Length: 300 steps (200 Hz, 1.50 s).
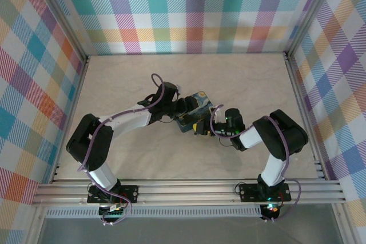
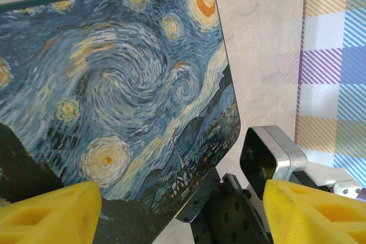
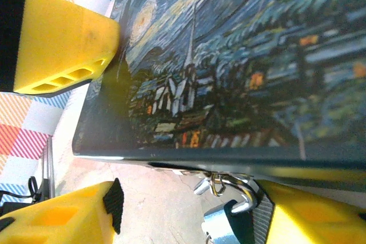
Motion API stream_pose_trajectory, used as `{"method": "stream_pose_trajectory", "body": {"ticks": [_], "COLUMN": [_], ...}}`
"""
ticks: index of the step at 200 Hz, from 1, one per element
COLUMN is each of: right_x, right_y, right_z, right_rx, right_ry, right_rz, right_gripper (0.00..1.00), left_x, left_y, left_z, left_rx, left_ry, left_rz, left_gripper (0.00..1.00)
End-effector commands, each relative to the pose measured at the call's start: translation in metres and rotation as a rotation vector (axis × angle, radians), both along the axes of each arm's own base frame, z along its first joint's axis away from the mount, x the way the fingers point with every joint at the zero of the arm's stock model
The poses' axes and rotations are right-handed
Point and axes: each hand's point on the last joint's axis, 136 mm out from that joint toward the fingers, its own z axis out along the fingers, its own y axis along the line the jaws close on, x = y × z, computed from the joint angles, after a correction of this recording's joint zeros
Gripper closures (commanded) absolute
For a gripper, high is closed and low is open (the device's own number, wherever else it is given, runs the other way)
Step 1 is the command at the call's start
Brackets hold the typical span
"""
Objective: Unlock a padlock with a key
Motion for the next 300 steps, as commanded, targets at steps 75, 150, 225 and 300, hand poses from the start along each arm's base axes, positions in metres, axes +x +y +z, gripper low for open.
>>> {"method": "stream_pose_trajectory", "body": {"ticks": [75,150,225,300], "right_x": [-0.0025,-0.0038,-0.004,-0.0009], "right_y": [0.0086,0.0085,0.0074,0.0045], "right_z": [0.0098,0.0093,0.007,0.0056], "right_rx": [0.039,0.038,0.03,0.025], "right_ry": [-0.031,-0.029,-0.024,-0.005], "right_rz": [0.045,0.05,0.046,0.012], "right_gripper": [0.57,0.69,0.86,0.96], "left_x": [-0.0092,-0.0094,-0.0101,-0.0119], "left_y": [0.0007,0.0023,0.0037,0.0065], "left_z": [-0.0206,-0.0212,-0.0215,-0.0216], "left_rx": [0.037,0.044,0.048,0.056], "left_ry": [0.054,0.055,0.054,0.054], "left_rz": [-0.007,-0.002,0.0,0.004], "left_gripper": [0.25,0.25,0.24,0.24]}}
